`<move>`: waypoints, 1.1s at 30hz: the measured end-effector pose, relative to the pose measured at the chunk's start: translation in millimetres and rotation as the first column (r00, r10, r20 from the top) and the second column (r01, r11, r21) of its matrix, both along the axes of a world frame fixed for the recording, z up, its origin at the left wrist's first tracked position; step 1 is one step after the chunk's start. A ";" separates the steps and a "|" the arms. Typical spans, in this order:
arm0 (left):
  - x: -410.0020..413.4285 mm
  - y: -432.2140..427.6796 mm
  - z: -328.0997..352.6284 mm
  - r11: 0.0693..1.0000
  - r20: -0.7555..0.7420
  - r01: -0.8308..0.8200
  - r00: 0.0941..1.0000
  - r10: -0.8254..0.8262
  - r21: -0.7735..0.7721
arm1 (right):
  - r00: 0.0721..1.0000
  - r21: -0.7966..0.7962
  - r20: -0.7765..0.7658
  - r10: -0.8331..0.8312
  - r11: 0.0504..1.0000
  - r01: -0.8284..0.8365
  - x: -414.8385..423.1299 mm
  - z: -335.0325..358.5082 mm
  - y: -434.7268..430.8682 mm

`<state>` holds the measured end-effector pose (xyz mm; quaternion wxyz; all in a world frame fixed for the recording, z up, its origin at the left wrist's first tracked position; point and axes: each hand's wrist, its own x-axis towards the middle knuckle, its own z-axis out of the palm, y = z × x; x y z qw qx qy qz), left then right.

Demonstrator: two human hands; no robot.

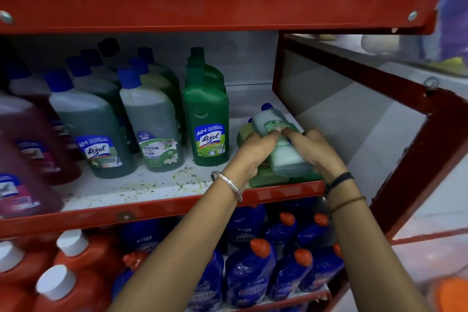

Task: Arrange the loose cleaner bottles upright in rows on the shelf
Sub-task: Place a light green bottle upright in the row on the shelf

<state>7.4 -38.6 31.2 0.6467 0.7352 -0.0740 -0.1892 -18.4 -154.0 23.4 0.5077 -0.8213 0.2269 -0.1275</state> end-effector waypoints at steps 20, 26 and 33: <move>-34.9 234.2 -30.2 0.974 0.482 -0.164 0.848 0.219 -0.155 | 0.811 0.015 0.469 0.350 0.915 -0.404 -27.7 1.2 210.7; -14.6 287.5 -35.6 0.945 0.545 -0.299 0.774 0.322 -0.134 | 0.797 -0.071 0.433 0.421 0.897 -0.436 11.7 -8.4 270.5; 7.2 313.9 -55.1 0.892 0.531 -0.431 0.729 0.433 -0.136 | 0.817 -0.050 0.395 0.420 0.898 -0.437 40.4 -31.1 303.8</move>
